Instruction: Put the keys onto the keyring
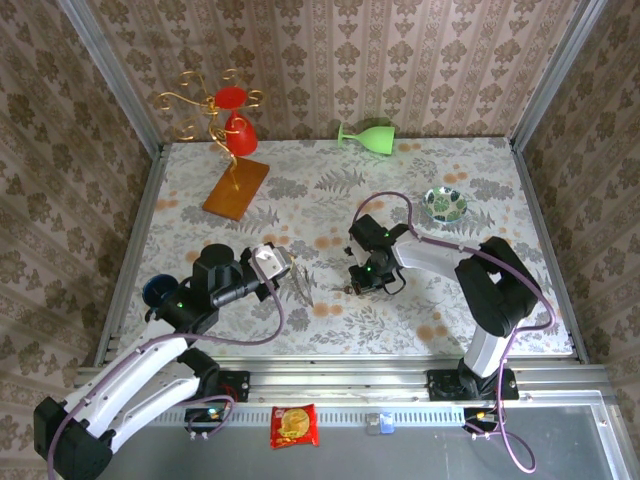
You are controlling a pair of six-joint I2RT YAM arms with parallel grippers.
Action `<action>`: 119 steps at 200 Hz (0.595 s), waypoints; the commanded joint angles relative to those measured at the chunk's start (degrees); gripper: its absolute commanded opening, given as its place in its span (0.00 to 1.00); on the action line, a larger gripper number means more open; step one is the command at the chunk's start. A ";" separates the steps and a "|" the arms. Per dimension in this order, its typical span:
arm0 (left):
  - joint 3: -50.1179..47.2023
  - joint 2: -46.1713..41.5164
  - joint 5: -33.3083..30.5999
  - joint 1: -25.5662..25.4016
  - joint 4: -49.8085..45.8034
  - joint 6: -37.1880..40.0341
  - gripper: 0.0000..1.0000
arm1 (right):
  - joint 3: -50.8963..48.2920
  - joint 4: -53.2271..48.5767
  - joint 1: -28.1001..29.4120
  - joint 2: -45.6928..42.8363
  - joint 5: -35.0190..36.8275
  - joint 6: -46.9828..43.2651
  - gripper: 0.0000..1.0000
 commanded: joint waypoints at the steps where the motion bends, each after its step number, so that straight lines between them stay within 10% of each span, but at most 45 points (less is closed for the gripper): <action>1: 0.16 -0.18 1.20 0.05 2.36 -0.03 0.00 | 0.89 -2.80 -0.39 1.26 1.54 0.50 0.01; 119: 0.00 -0.01 1.37 0.06 2.93 0.06 0.00 | 1.52 -4.98 -0.33 0.28 2.24 0.17 0.17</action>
